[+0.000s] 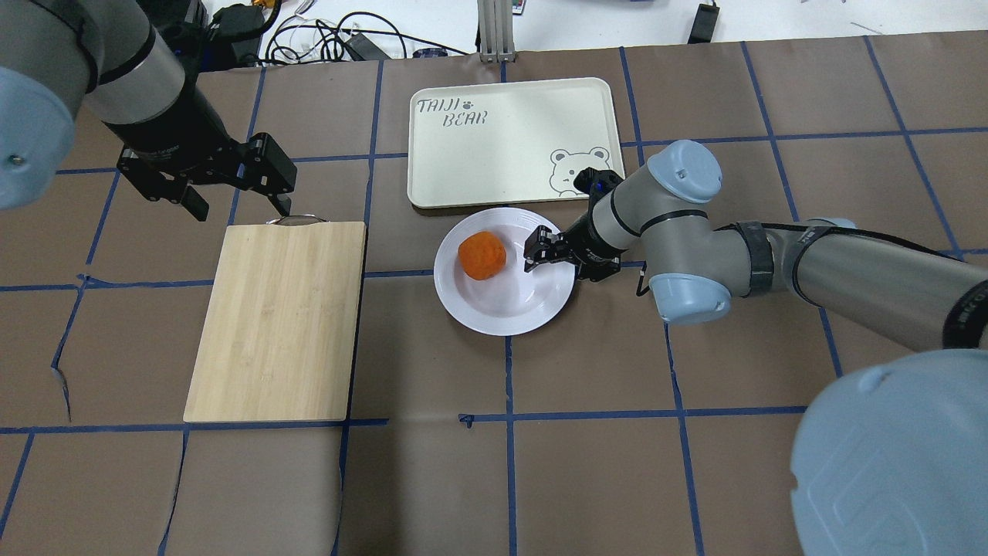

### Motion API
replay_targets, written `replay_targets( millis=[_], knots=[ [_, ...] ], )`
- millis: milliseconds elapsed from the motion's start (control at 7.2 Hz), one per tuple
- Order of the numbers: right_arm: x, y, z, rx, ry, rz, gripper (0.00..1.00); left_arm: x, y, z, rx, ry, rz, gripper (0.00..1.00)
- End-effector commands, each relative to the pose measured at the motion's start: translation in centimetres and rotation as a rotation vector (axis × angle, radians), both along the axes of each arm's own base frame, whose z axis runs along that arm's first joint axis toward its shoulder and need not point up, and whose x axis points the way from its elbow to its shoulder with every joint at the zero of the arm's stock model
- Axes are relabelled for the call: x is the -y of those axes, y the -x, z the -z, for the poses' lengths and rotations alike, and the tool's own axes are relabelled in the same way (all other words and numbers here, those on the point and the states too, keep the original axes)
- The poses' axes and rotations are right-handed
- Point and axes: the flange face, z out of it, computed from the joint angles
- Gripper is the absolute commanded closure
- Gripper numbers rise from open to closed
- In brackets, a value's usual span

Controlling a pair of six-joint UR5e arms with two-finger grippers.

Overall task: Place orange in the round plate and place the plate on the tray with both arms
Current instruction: 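Grip the rim of the white plate with the right gripper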

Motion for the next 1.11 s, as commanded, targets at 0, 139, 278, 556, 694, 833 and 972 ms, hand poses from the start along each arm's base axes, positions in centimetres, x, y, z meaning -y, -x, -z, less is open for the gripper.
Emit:
replay_targets(
  millis=[0, 139, 278, 556, 694, 833, 972],
  knots=[
    [0.1, 0.1, 0.0, -0.009, -0.007, 0.013, 0.85, -0.1, -0.2, 0.5, 0.000, -0.002, -0.003, 0.00],
    [0.3, 0.1, -0.4, -0.011, -0.004, 0.020, 0.96, -0.1, -0.2, 0.4, 0.000, 0.001, -0.004, 0.00],
    [1.0, 0.1, -1.4, -0.006, 0.010, 0.033, 0.99, -0.1, -0.2, 0.2, 0.000, 0.005, -0.005, 0.00],
    [3.5, 1.1, -3.4, 0.006, 0.019, 0.053, 1.00, -0.1, -0.3, 0.4, 0.000, 0.002, -0.007, 0.00],
    [5.2, 2.3, -4.8, 0.009, 0.044, 0.075, 1.00, -0.1, -0.3, 0.4, 0.000, 0.001, -0.007, 0.00],
    [6.1, 2.9, -5.6, 0.012, 0.047, 0.085, 1.00, -0.1, -0.3, 0.4, 0.000, 0.000, -0.005, 0.00],
    [7.0, 3.1, -6.6, 0.017, 0.071, 0.092, 1.00, -0.1, -0.3, 0.4, 0.001, 0.000, -0.005, 0.00]
  ],
)
